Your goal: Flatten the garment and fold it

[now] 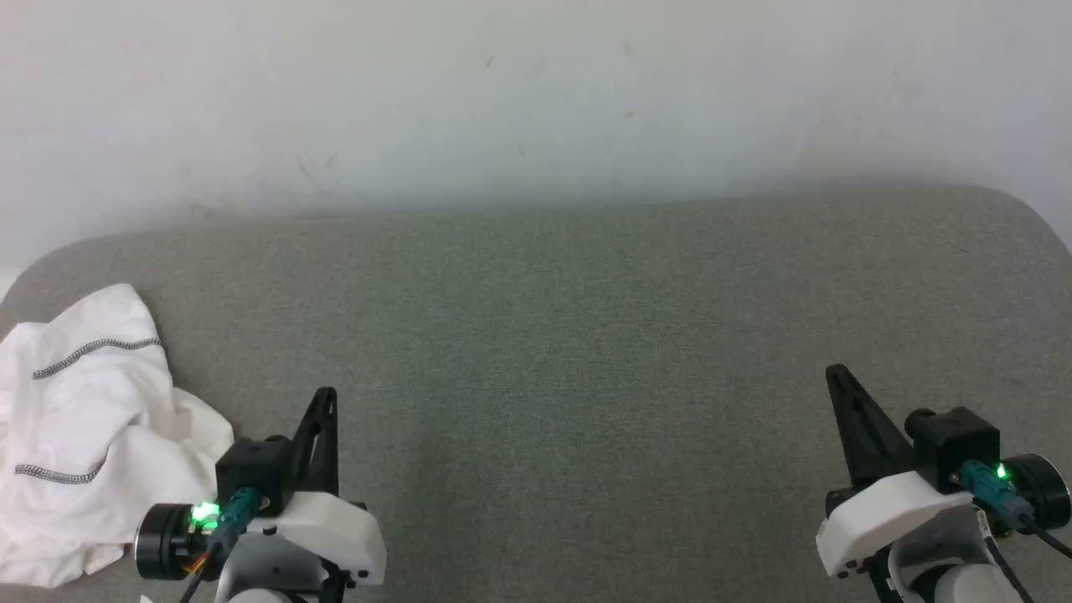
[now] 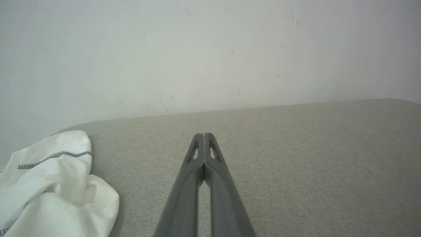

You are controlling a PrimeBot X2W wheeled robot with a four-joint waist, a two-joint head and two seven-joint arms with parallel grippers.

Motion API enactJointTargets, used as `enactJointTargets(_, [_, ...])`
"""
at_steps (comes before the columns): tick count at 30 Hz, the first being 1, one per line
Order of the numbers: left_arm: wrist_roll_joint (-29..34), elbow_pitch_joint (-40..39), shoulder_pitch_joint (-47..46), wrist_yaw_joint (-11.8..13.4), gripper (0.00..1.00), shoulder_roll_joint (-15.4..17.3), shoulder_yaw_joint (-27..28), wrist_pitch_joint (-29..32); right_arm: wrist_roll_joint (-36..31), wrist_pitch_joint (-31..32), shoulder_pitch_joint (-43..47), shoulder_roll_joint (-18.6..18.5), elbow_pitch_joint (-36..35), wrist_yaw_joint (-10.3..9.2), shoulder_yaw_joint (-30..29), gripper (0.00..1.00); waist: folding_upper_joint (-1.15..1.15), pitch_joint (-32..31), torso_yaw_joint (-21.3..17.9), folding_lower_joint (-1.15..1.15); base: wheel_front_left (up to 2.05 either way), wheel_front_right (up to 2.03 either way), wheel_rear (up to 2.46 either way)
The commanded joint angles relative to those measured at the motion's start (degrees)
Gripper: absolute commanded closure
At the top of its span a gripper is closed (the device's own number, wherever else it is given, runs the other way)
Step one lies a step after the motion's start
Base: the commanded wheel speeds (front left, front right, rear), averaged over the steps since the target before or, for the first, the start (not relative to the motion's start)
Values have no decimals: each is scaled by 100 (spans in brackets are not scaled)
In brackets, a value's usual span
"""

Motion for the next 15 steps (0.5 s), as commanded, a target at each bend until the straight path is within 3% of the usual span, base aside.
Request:
enactJointTargets(1, [37,-29,-57,37,100,-13,-2,2,-42,3,-60,22,7,-11,2,100,0,0,0,0,0,0,0])
enactJointTargets(15, [37,-29,-57,37,100,-13,-2,2,-42,3,-60,22,7,-11,2,100,0,0,0,0,0,0,0])
